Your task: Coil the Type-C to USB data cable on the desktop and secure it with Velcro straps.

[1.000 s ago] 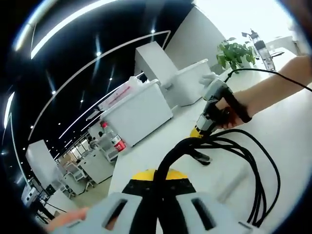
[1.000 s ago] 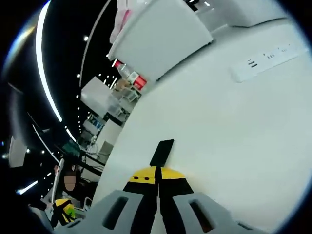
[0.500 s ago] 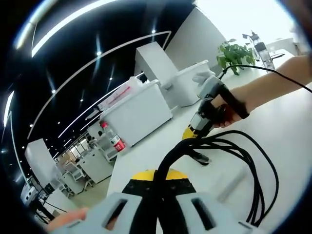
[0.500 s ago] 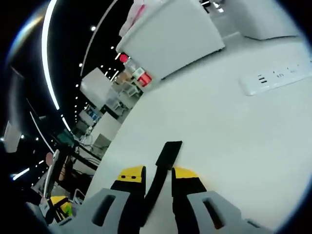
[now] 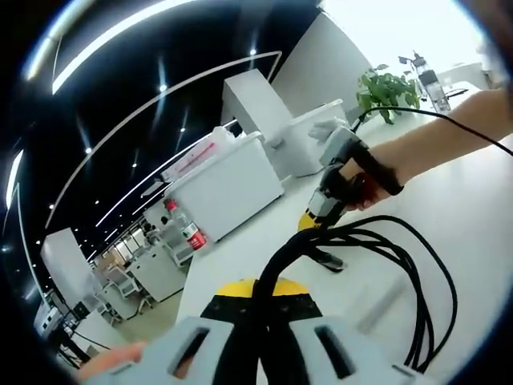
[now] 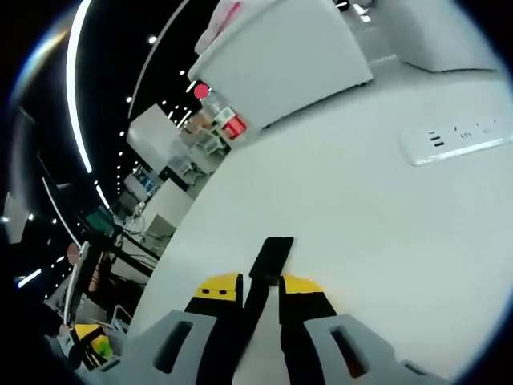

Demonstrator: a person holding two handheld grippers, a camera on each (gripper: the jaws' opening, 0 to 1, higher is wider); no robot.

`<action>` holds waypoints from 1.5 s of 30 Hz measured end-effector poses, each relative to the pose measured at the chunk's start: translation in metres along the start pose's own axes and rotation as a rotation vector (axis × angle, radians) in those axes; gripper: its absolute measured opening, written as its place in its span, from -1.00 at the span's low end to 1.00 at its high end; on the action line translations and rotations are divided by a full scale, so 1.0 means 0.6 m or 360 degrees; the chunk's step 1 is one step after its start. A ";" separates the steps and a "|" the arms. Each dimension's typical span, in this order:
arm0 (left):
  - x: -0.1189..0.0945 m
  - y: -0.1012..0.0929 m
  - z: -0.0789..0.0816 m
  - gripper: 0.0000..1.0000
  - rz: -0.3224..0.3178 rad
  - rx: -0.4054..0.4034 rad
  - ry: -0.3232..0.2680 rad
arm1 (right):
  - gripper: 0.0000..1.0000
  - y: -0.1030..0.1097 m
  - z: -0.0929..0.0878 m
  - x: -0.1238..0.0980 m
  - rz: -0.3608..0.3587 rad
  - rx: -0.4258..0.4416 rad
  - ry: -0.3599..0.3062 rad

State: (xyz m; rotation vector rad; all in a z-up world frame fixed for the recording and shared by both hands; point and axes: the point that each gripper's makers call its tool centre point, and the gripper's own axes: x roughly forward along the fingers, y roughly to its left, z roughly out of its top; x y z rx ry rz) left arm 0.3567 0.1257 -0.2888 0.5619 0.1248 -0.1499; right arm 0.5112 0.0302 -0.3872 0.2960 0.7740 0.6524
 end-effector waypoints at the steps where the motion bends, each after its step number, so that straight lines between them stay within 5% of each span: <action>1: 0.000 0.000 0.001 -0.90 -0.0001 -0.0001 -0.0001 | -0.66 0.005 0.001 0.003 -0.0036 -0.0069 0.0034; 10: -0.001 -0.001 0.003 -0.90 -0.0006 -0.0004 -0.0008 | -0.56 0.014 0.023 0.014 -0.0220 -0.0336 0.0148; 20: -0.003 -0.002 0.008 -0.90 -0.0011 -0.0005 -0.0019 | -0.56 0.027 0.023 0.021 -0.0196 -0.0316 0.0159; 27: -0.004 -0.003 0.008 -0.90 -0.0009 -0.0004 -0.0018 | -0.63 0.030 0.014 0.025 -0.0101 -0.0160 0.0119; 33: -0.005 -0.001 0.008 -0.90 -0.0003 -0.0008 -0.0017 | -0.87 0.002 0.025 0.028 -0.0079 -0.0171 0.0102; 45: -0.006 0.005 0.006 -0.90 0.0009 -0.0021 -0.0013 | -0.99 0.034 0.002 0.041 0.0126 -0.0055 0.0086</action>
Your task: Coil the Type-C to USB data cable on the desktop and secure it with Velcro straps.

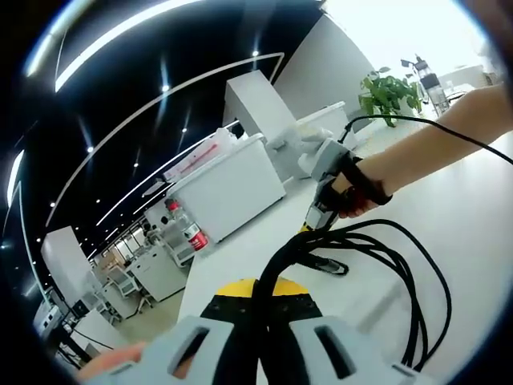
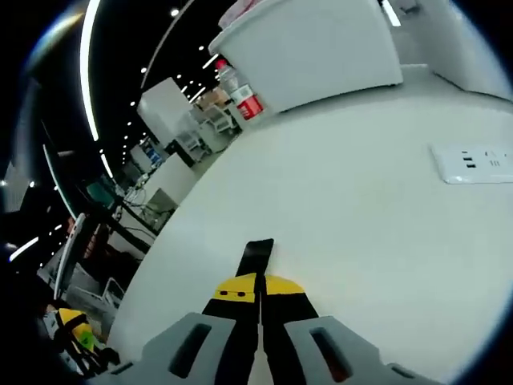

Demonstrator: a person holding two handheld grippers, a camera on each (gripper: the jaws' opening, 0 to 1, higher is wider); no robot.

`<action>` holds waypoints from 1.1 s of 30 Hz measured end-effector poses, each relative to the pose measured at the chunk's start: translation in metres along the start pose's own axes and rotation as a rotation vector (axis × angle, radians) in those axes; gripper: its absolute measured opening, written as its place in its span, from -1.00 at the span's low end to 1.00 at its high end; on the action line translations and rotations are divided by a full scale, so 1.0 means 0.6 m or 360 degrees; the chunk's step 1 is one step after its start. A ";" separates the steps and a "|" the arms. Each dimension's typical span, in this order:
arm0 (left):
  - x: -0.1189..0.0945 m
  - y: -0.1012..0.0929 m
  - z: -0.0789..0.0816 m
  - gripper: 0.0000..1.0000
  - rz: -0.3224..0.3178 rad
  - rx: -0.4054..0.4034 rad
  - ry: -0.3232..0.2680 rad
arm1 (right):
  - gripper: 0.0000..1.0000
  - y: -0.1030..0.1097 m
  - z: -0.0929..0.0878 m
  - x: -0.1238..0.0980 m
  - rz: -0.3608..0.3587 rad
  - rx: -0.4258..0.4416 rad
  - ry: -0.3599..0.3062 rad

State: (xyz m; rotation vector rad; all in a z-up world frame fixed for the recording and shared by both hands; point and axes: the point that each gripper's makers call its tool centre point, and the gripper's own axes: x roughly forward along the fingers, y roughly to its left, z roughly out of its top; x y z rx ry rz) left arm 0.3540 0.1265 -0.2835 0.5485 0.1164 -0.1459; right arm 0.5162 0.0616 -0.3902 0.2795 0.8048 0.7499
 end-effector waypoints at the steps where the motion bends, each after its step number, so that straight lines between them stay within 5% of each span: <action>1: 0.000 0.001 0.000 -0.90 -0.0001 -0.0008 0.0000 | -1.00 0.002 0.000 0.000 0.0023 0.0008 -0.0005; 14: 0.000 -0.002 0.003 -0.90 -0.0034 -0.0057 -0.0019 | -1.00 0.012 -0.008 -0.060 0.0310 0.0162 -0.0043; 23: -0.006 -0.031 0.026 -0.91 -0.0124 -0.0018 -0.0095 | -1.00 -0.007 -0.034 -0.191 0.0427 0.0219 -0.0152; 33: -0.042 -0.159 0.107 -0.91 -0.0643 -0.0101 -0.0314 | -1.00 -0.024 -0.135 -0.360 0.0401 0.0142 -0.0304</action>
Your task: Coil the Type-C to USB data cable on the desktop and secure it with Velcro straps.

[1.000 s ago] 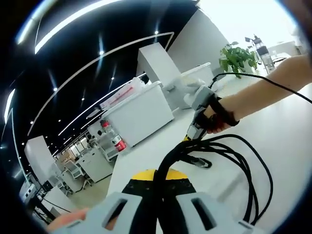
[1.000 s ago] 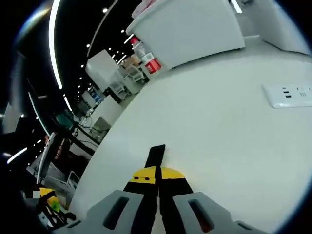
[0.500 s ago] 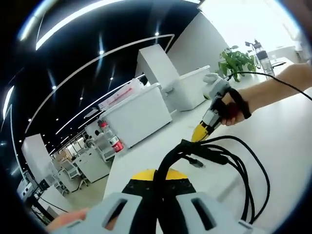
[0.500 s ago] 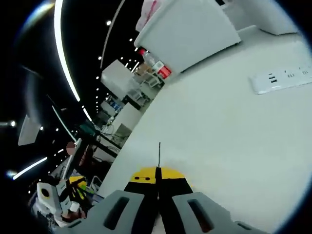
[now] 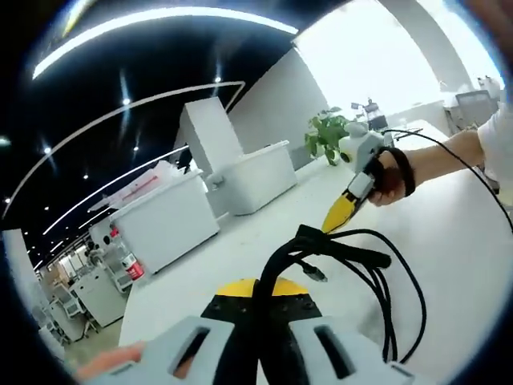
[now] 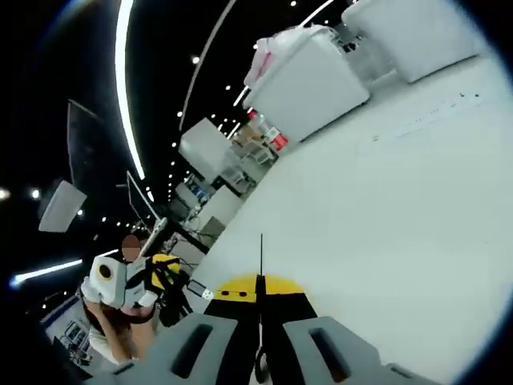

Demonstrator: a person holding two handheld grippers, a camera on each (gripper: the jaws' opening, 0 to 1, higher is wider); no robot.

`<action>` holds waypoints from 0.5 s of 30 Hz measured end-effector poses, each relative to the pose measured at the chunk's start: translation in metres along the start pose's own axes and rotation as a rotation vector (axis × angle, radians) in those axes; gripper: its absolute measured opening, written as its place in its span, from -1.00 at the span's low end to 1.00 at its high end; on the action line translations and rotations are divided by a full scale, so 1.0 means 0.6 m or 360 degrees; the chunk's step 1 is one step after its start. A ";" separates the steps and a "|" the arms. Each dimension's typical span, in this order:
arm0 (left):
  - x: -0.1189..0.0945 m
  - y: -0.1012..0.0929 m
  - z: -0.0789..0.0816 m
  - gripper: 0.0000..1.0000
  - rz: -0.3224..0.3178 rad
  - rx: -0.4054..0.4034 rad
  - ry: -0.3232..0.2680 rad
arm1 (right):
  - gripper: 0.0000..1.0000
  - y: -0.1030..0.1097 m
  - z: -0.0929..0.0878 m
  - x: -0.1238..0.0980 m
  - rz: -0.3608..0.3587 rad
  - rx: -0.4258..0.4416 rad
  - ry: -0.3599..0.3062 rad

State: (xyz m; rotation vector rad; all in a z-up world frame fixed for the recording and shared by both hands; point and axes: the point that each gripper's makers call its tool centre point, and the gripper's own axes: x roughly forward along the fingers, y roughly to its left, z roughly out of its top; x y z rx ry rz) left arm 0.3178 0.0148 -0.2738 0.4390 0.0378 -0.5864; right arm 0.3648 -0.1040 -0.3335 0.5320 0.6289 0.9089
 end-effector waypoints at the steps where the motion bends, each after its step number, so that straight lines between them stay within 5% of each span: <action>1: 0.001 -0.012 0.003 -0.91 -0.0031 -0.0007 -0.0002 | -1.00 0.001 -0.010 -0.016 0.0000 0.0003 -0.0016; 8: 0.026 -0.146 0.038 -0.91 -0.0289 -0.0014 0.0030 | -1.00 -0.016 -0.041 -0.109 -0.0205 -0.0111 -0.0282; 11: 0.037 -0.197 0.049 -0.91 -0.0392 -0.0115 0.0020 | -1.00 -0.021 -0.056 -0.127 -0.0271 -0.0227 -0.0253; 15: 0.069 -0.229 0.043 -0.91 -0.0460 -0.0152 0.0050 | -1.00 -0.027 -0.072 -0.130 -0.0251 -0.0179 -0.0211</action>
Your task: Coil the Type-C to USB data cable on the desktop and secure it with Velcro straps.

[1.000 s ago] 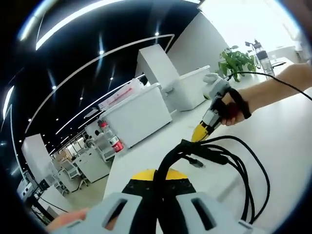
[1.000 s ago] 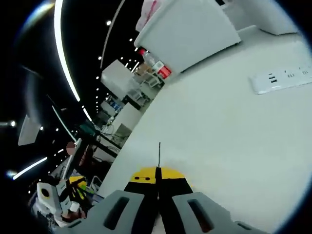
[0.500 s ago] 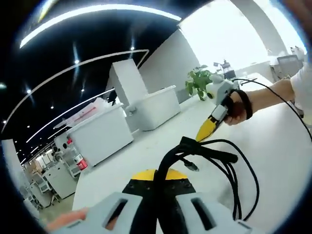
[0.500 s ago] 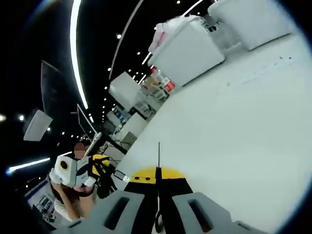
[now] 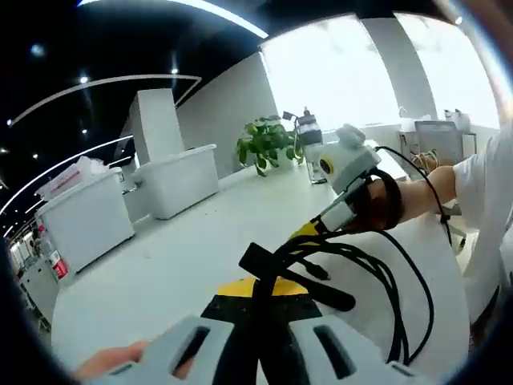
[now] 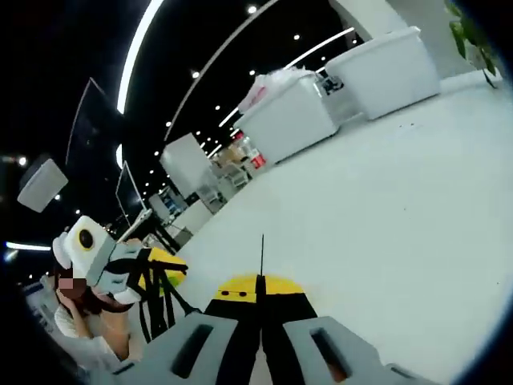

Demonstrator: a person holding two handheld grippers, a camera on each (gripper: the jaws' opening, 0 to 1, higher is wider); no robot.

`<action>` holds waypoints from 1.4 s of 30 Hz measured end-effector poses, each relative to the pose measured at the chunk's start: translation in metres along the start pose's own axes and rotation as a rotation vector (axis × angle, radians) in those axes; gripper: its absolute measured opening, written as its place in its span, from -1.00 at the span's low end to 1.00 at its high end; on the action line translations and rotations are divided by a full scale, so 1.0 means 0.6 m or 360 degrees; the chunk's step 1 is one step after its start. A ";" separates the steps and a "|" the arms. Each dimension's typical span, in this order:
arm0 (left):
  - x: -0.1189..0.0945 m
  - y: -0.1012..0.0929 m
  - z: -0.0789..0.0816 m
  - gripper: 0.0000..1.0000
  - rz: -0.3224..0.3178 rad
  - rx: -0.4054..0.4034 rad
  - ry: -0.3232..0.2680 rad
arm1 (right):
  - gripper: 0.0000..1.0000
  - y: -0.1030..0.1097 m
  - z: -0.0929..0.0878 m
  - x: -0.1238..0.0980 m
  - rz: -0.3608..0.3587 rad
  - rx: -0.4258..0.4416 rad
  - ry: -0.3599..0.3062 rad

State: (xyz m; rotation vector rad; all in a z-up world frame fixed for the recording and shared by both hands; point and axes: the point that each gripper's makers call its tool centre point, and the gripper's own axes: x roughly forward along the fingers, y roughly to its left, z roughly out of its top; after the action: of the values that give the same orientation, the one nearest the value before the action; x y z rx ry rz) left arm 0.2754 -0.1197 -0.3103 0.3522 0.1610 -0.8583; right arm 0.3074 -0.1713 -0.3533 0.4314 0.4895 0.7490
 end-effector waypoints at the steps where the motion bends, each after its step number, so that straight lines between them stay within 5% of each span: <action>1: 0.008 -0.004 -0.003 -0.91 -0.0009 -0.0006 0.0011 | -1.00 -0.006 0.000 0.001 -0.0009 0.0002 0.0003; 7: 0.042 -0.031 -0.010 -0.91 -0.0072 -0.0064 0.0052 | -0.96 -0.025 0.010 0.000 -0.0031 -0.0176 -0.0034; 11: 0.058 -0.049 -0.007 -0.91 -0.0103 -0.0073 0.0053 | -0.51 -0.027 0.026 -0.005 -0.0006 -0.0242 -0.0064; 15: 0.070 -0.057 -0.016 -0.91 -0.0105 -0.0083 0.0086 | -0.59 -0.045 0.078 -0.034 -0.0013 -0.0247 -0.0256; 17: 0.073 -0.056 -0.023 -0.91 -0.0090 -0.0105 0.0106 | -0.65 -0.034 0.102 -0.054 0.0134 -0.0327 -0.0324; 20: 0.079 -0.054 -0.030 -0.91 -0.0070 -0.0112 0.0122 | -0.59 0.005 0.072 -0.066 0.0441 -0.0326 -0.0146; 22: 0.082 -0.055 -0.032 -0.91 -0.0064 -0.0113 0.0122 | -0.32 0.022 0.042 -0.064 0.0566 -0.0282 0.0006; 25: 0.079 -0.058 -0.017 -0.90 -0.0060 -0.0021 0.0043 | -0.34 0.021 0.016 -0.054 0.0585 -0.0432 0.0079; 26: 0.076 -0.059 -0.022 -0.90 -0.0049 0.0011 0.0075 | -0.34 0.027 0.018 -0.050 0.0611 -0.0431 0.0049; 33: 0.079 -0.051 -0.031 -0.90 -0.0018 0.0081 0.0083 | -0.20 0.065 -0.005 -0.049 0.0867 -0.0355 0.0309; 36: 0.079 -0.054 -0.023 -0.90 -0.0002 0.0150 0.0060 | -0.37 0.037 -0.033 -0.029 0.0720 -0.0484 0.0451; 39: 0.078 -0.049 -0.033 -0.89 0.0035 0.0222 0.0097 | -0.76 0.054 -0.034 -0.029 0.0800 -0.0388 0.0450; 42: 0.071 -0.055 -0.027 -0.81 -0.0034 0.0240 0.0019 | -0.85 0.056 -0.028 -0.028 0.0795 -0.0404 0.0419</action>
State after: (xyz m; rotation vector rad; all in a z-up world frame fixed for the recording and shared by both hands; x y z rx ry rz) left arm 0.2778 -0.1642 -0.3450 0.4973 0.1116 -0.8920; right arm 0.2692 -0.1582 -0.3444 0.2152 0.5296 1.3458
